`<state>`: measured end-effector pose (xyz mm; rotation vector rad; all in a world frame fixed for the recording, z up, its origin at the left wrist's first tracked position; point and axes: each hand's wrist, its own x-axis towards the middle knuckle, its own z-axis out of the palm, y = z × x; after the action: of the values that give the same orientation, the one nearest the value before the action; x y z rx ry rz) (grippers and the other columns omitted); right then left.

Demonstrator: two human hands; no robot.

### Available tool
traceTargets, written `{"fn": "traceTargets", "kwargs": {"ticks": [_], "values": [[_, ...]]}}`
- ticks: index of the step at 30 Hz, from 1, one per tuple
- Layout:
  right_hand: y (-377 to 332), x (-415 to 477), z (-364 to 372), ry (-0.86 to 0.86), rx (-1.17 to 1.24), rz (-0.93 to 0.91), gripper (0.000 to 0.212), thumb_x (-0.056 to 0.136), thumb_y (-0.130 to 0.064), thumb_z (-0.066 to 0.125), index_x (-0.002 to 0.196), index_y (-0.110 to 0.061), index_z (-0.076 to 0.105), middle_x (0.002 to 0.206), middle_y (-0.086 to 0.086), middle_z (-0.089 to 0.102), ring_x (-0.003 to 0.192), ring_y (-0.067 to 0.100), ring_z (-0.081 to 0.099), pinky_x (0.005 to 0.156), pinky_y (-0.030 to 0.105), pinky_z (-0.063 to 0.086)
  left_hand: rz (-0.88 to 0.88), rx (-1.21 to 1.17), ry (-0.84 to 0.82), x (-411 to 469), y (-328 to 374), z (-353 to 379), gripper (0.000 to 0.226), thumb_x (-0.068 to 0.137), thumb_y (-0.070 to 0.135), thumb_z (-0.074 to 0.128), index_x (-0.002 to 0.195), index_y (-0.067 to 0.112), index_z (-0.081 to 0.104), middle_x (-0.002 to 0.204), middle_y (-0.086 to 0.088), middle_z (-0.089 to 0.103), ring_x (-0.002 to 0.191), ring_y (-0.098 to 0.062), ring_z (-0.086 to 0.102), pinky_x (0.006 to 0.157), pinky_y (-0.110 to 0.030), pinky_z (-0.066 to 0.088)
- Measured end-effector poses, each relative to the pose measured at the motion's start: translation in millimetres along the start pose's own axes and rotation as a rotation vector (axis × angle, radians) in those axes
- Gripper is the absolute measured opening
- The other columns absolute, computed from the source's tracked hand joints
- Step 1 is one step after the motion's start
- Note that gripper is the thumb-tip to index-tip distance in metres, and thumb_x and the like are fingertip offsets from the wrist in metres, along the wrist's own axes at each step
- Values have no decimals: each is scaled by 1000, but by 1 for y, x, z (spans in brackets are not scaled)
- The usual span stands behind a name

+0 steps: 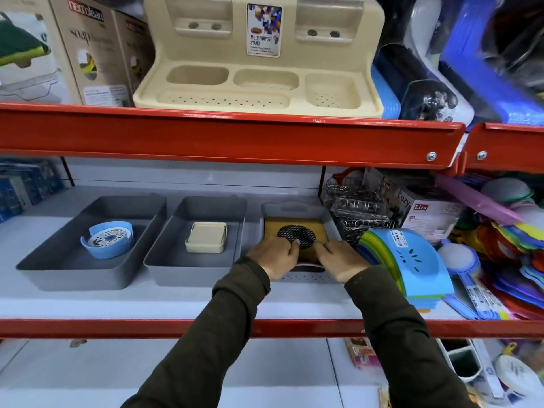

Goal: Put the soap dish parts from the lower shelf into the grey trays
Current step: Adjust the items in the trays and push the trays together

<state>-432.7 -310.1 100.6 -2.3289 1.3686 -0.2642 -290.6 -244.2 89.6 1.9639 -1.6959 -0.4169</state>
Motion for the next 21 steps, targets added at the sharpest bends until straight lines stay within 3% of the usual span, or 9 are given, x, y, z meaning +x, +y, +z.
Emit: {"fn": "traceTargets", "kwargs": {"ticks": [3,6,9,11,13,15,17,19,21], "values": [[1,0,-1,4,32,6,37,102,-37,30,87,-9,49,100,24,61,105,39,59,88,42,44,-4,1,7,-1,1,1,60,104,39,25,52,14,40,52,-4,40,46,-18,38,50,-28,28],[3,1,-2,-41,104,-16,43,102,-32,28,100,-1,57,114,26,62,99,34,56,84,38,43,10,-51,46,-2,-1,-2,60,104,42,26,55,13,47,54,-7,47,49,-20,45,50,-29,34],[3,0,-8,1,210,-100,44,101,-30,30,113,-11,68,124,18,63,112,30,57,93,33,45,48,-143,184,-7,-9,-10,66,99,53,24,83,8,69,74,-15,69,69,-27,65,70,-38,53],[-1,-2,-10,18,219,-154,43,102,-28,31,115,-19,70,128,9,64,119,25,57,95,29,43,32,-94,297,-15,-14,-21,62,101,50,25,75,9,64,65,-10,62,61,-25,60,66,-35,48],[-5,-7,-10,-36,236,-172,43,101,-32,31,112,-23,71,127,5,66,119,23,59,104,34,43,-82,12,358,-26,-22,-32,63,102,47,22,77,8,64,69,-11,63,67,-27,62,68,-32,45],[-11,-15,-8,-110,234,-158,46,100,-41,31,107,-23,73,120,4,69,113,22,60,106,41,43,-297,126,362,-38,-33,-43,62,102,45,21,93,5,67,89,-16,69,88,-34,66,76,-35,45],[-19,-27,-5,-164,153,-134,47,100,-45,30,112,-19,68,116,8,63,111,26,57,100,37,42,-422,176,281,-55,-39,-49,55,103,38,21,110,3,63,109,-18,69,104,-36,64,83,-39,46],[-24,-38,-1,-151,97,-161,41,102,-40,32,117,-16,62,118,14,59,112,30,53,92,35,40,-432,101,235,-68,-41,-47,46,104,24,21,132,0,48,123,-20,63,112,-36,61,88,-40,48],[-24,-46,2,-124,95,-184,39,102,-38,32,118,-16,60,122,16,59,113,30,53,92,35,40,-365,119,178,-78,-40,-43,43,105,19,22,138,0,40,126,-21,61,114,-37,60,88,-40,49]]}}
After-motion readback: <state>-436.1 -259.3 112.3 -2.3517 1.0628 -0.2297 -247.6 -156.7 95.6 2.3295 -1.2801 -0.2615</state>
